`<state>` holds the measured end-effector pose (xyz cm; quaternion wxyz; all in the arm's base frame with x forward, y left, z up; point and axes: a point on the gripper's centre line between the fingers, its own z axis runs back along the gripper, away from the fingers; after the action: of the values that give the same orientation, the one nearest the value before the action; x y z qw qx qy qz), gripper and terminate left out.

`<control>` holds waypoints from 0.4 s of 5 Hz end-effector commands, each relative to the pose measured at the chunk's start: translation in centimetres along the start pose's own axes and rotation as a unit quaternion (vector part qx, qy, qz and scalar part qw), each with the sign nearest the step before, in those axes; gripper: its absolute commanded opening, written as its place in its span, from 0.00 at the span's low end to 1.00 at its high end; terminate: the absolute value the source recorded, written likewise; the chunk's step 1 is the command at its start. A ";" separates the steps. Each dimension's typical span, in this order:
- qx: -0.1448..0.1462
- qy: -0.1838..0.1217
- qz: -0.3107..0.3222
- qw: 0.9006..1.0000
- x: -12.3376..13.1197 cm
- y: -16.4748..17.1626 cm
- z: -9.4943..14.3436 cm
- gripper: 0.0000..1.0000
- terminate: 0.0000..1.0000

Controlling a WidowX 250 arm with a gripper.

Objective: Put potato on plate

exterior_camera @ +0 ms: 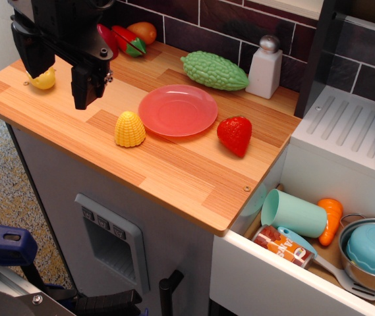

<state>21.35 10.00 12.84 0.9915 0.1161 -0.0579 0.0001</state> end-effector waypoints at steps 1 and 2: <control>0.000 0.000 0.000 1.000 0.0 0.0 0.0 1.00 0.00; 0.015 -0.005 -0.003 1.000 0.5 2.8 -0.9 1.00 0.00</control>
<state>22.08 14.38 11.81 0.9904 0.1300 -0.0466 -0.0108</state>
